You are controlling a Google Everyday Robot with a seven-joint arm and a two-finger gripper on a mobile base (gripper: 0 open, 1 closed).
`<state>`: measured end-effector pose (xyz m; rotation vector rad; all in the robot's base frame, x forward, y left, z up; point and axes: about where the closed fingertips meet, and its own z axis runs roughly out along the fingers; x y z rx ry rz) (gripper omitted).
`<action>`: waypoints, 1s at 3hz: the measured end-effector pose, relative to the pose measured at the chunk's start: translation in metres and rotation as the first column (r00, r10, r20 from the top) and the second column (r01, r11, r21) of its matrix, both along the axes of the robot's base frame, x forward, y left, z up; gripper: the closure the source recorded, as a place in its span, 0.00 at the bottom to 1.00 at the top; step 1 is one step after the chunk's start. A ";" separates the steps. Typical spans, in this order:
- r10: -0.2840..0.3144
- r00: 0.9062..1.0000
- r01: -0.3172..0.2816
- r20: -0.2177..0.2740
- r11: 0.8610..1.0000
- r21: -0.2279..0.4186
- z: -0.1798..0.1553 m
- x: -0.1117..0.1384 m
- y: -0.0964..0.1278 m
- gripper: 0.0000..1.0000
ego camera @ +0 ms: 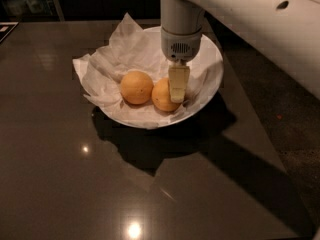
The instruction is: Pick orange from white bowl
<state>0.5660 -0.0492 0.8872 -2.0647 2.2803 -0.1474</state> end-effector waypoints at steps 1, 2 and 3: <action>0.003 0.999 -0.002 -0.042 1.000 0.014 -0.009 0.002 0.005 0.36; 0.001 0.997 0.001 -0.075 1.000 0.026 -0.016 0.002 0.010 0.36; -0.003 0.995 0.006 -0.102 0.999 0.034 -0.024 0.001 0.015 0.35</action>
Offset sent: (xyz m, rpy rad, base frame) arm -0.0152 0.0033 -0.0240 -0.0111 0.1881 -0.0081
